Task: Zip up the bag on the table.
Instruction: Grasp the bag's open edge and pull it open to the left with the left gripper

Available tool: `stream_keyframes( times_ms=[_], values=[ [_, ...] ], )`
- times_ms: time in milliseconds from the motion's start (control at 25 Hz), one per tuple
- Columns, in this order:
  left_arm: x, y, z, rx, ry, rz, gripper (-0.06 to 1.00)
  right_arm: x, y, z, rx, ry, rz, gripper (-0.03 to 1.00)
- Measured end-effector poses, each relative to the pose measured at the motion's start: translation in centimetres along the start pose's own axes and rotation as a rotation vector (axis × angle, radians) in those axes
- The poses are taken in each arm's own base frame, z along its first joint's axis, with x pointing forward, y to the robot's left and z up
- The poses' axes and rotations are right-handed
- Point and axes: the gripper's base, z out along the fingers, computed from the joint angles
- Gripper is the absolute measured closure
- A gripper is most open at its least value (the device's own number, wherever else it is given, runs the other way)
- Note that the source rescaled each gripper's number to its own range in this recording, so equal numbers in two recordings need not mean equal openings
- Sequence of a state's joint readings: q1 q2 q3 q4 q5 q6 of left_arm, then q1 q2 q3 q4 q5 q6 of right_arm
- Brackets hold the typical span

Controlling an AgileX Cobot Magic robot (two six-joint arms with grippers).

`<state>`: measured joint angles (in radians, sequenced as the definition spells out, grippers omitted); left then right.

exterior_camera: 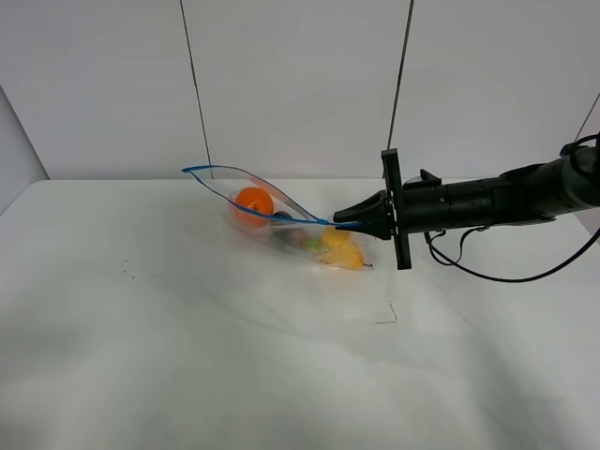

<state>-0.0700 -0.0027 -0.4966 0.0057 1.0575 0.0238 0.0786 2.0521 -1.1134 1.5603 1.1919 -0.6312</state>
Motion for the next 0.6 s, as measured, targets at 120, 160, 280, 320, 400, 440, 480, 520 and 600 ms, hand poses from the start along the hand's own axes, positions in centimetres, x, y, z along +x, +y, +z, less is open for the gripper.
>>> stream_keyframes(
  times_ms=[120, 160, 280, 320, 400, 440, 480, 520, 600],
  values=[
    [0.00, 0.00, 0.00, 0.000, 0.000, 0.000, -0.06, -0.05, -0.12, 0.00, 0.013, -0.005, 0.001, 0.97],
    [0.00, 0.00, 0.00, 0.000, 0.000, 0.000, -0.06, -0.06, -0.13, 0.00, 0.015, -0.007, 0.001, 0.97],
    [0.00, 0.00, 0.00, 0.000, 0.000, 0.000, -0.06, -0.06, -0.14, 0.00, 0.015, -0.007, 0.005, 0.97],
    [0.00, 0.00, 0.00, 0.000, 0.000, 0.000, -0.06, -0.06, -0.14, 0.00, 0.016, -0.007, 0.005, 0.97],
    [0.00, 0.00, 0.00, 0.000, 0.000, 0.000, -0.06, -0.09, -0.16, 0.00, 0.018, -0.010, 0.008, 0.97],
    [0.00, 0.00, 0.00, 0.000, 0.000, 0.000, -0.06, -0.11, -0.18, 0.00, 0.019, -0.012, 0.008, 0.97],
    [0.00, 0.00, 0.00, 0.000, 0.000, 0.000, -0.06, -0.12, -0.19, 0.00, 0.020, -0.013, 0.008, 0.97],
    [0.00, 0.00, 0.00, 0.000, 0.000, 0.000, -0.06, -0.15, -0.21, 0.00, 0.023, -0.016, 0.008, 0.97],
    [0.00, 0.00, 0.00, 0.000, 0.000, 0.000, -0.06, -0.20, -0.24, -0.01, 0.027, -0.022, 0.008, 0.97]
  ],
)
